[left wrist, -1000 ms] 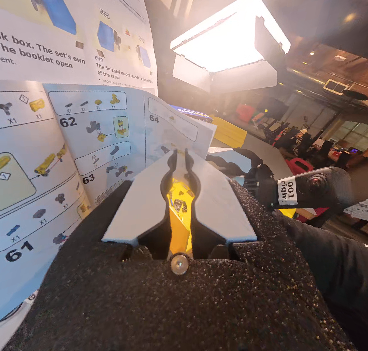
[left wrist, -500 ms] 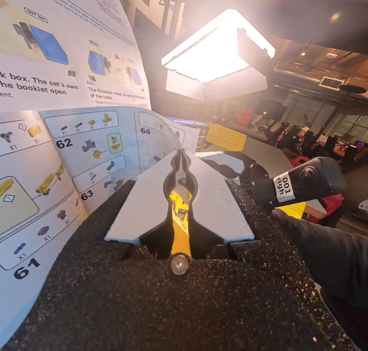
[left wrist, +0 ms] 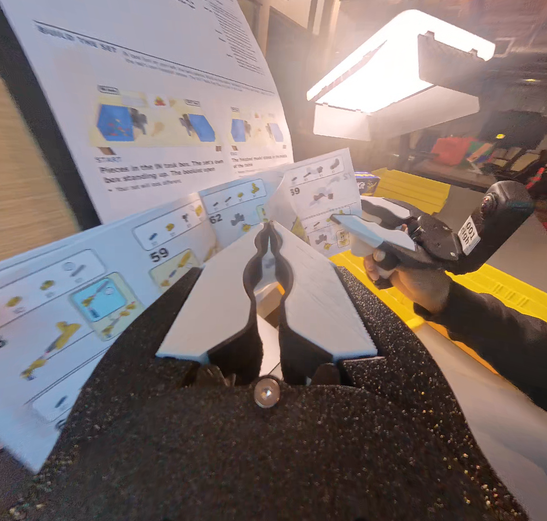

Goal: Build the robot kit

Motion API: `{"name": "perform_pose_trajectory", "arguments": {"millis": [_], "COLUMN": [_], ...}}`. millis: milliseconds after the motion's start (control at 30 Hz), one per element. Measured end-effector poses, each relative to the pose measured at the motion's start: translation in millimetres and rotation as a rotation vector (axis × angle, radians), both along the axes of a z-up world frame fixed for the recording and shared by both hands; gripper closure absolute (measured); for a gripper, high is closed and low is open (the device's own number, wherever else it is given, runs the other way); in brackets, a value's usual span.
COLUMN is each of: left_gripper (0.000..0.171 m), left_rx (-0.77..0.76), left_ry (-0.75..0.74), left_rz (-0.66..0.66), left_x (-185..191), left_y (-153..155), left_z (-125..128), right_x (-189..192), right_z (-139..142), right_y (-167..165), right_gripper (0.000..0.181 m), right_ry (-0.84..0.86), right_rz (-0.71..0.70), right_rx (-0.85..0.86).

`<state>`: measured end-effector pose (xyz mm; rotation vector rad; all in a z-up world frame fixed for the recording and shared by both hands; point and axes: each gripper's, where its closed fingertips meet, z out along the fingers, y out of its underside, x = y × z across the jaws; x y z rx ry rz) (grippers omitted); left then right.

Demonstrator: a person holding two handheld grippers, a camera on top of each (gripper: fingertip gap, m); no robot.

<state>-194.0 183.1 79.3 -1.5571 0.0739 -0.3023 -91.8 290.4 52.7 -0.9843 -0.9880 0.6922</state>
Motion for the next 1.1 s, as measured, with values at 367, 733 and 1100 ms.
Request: {"name": "perform_pose_trajectory", "arguments": {"millis": [367,733,1100], "left_gripper": [0.171,0.165,0.171], "left_rx": [-0.151,-0.229,-0.307], "left_ry": [0.22,0.26,0.368], "left_rz": [0.339,0.488,0.424], "left_x": [-127,-134,-101], "left_y": [-40,-64,-4], "left_z": [1,-30,-94], "right_x": [-43,-141,-124], "right_z": [11,-45,-40], "right_y": [-61,-57,-33], "right_gripper": [0.16,0.126,0.095], "right_ry": [-0.199,-0.368,-0.282], "right_rz": [0.072,-0.129,-0.238], "right_rx": [0.195,0.21,0.08]}}
